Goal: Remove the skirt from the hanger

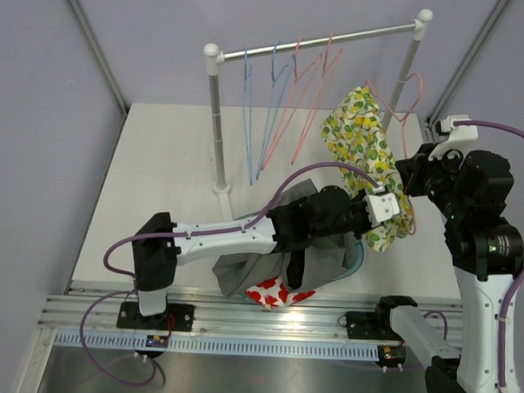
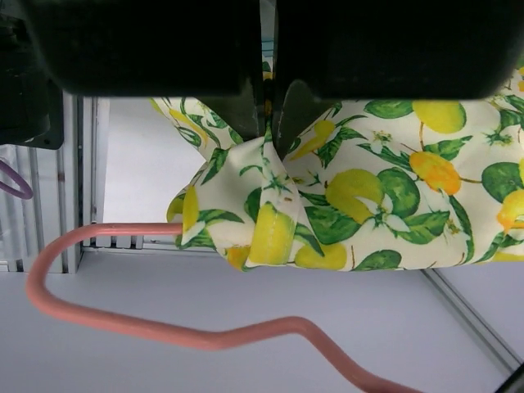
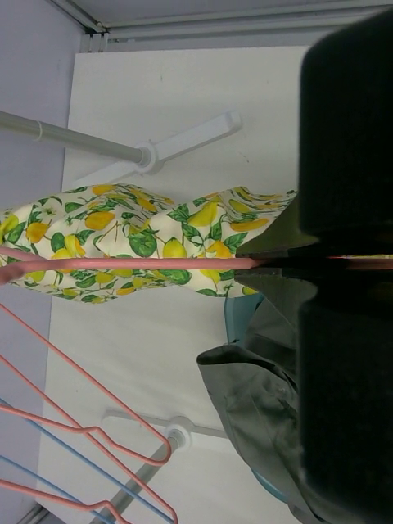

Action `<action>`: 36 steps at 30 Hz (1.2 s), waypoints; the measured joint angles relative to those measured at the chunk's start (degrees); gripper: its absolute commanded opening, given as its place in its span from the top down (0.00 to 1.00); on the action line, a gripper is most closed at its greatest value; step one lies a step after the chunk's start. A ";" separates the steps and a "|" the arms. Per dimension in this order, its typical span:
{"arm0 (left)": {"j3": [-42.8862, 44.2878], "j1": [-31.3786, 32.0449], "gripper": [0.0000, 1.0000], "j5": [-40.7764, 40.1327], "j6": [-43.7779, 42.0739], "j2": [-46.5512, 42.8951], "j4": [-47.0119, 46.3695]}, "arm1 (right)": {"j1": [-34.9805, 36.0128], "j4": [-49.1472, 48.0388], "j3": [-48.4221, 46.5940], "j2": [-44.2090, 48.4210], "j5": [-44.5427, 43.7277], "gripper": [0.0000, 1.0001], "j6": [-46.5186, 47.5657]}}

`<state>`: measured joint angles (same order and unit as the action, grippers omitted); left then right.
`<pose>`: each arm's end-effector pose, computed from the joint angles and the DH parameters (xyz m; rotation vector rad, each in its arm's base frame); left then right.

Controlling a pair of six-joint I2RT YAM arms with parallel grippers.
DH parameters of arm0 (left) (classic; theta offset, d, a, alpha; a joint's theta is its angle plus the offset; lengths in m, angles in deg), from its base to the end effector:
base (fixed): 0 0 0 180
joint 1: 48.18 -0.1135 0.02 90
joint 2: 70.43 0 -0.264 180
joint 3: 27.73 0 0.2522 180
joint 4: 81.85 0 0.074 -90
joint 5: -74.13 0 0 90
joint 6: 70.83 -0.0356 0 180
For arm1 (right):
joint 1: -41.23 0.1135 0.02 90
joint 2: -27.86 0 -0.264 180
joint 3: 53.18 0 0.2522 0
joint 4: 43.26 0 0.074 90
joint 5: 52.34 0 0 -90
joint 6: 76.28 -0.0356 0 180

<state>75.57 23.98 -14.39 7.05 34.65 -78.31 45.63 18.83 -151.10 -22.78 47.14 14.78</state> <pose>0.1369 -0.4285 0.3504 1.1750 1.2683 -0.8075 0.1283 0.0158 0.4750 -0.2034 1.8186 0.1923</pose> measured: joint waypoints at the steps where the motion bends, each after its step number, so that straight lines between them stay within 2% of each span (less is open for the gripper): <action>1: 0.00 0.00 1.00 0.04 -0.11 -0.02 -0.04 | 0.00 0.00 0.02 0.04 -0.37 1.00 0.09; 8: -0.48 0.02 1.00 0.28 -1.68 -3.63 3.85 | 0.00 -2.05 5.33 1.95 -7.50 1.00 3.76; 14: -0.79 0.02 1.00 0.09 -4.50 -14.80 8.22 | -0.59 -3.48 13.22 2.84 -11.43 1.00 6.12; 20: -0.76 0.02 1.00 -0.20 -6.45 -23.65 8.28 | -1.97 -4.31 14.12 2.99 -12.09 1.00 6.71; 36: 0.70 0.02 1.00 -3.02 -10.45 -29.81 13.09 | -5.84 -6.99 17.27 2.91 -12.39 1.00 6.88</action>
<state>76.27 24.00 -17.41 -3.40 4.83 -65.22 39.79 11.84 -133.84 -19.87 34.74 21.67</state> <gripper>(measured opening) 0.012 0.032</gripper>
